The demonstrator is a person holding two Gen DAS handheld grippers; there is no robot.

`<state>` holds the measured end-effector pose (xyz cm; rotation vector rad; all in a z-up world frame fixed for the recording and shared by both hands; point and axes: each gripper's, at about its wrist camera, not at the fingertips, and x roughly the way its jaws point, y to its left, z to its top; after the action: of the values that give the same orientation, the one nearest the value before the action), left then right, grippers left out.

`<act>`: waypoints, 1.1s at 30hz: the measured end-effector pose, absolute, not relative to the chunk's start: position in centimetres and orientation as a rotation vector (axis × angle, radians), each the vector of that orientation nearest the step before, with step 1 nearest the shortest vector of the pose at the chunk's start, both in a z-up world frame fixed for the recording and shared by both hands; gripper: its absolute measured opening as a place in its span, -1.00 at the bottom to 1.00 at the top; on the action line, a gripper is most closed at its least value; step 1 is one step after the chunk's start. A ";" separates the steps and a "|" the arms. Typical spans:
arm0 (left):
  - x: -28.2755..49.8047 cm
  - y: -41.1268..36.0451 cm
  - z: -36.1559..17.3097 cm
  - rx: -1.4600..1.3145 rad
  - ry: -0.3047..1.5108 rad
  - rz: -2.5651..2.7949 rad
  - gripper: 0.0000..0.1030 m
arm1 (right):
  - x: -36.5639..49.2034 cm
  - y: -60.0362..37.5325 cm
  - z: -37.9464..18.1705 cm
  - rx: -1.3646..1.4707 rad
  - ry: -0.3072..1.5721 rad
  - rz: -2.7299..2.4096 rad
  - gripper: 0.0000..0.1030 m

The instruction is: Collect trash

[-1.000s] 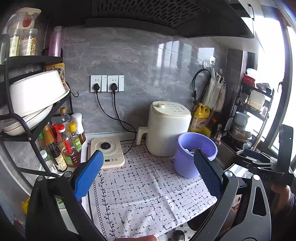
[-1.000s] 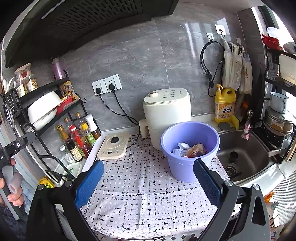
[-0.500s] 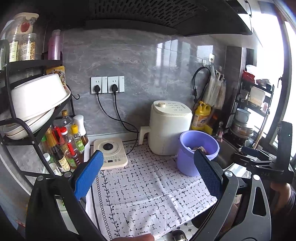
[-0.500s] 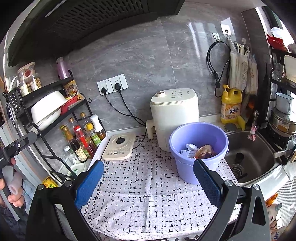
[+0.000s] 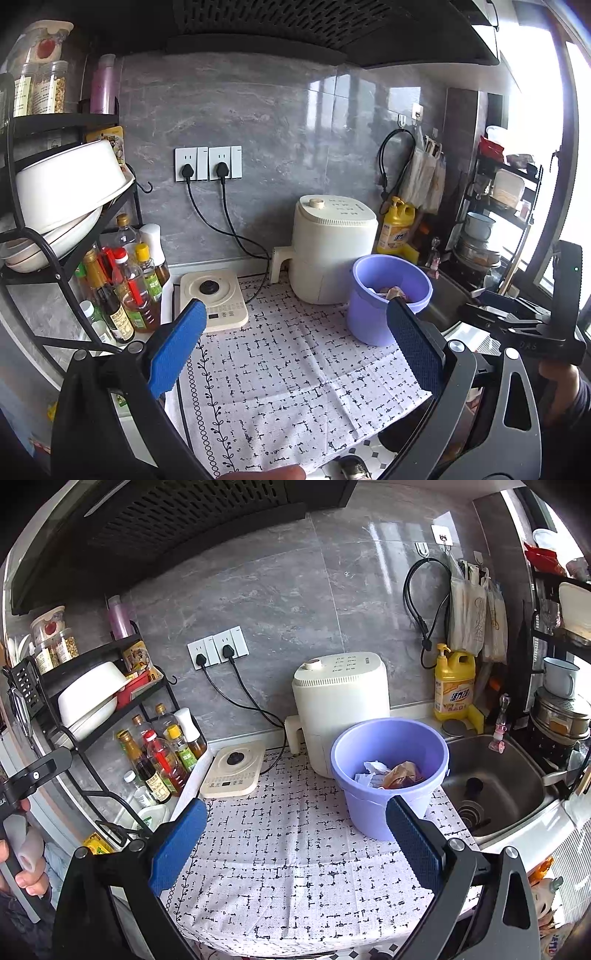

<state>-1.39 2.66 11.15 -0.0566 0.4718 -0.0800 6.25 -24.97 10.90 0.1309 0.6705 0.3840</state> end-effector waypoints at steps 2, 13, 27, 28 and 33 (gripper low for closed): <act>-1.4 2.7 11.2 -0.057 0.472 -0.081 0.88 | 6.1 -24.9 10.8 0.128 0.672 0.382 0.85; -1.2 2.5 10.8 -0.055 0.483 -0.093 0.88 | 5.4 -25.2 10.5 0.133 0.681 0.358 0.85; -0.2 2.8 10.0 -0.074 0.491 -0.101 0.88 | 5.7 -25.2 10.1 0.125 0.699 0.354 0.85; -0.1 2.8 9.9 -0.079 0.494 -0.102 0.88 | 5.9 -25.2 10.0 0.125 0.704 0.353 0.85; 1.2 2.7 9.0 -0.094 0.512 -0.107 0.88 | 6.5 -25.4 9.7 0.113 0.713 0.349 0.85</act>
<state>1.24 2.68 9.01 -0.0937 0.5125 -0.1075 6.52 -25.42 9.71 0.1133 0.7134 0.3486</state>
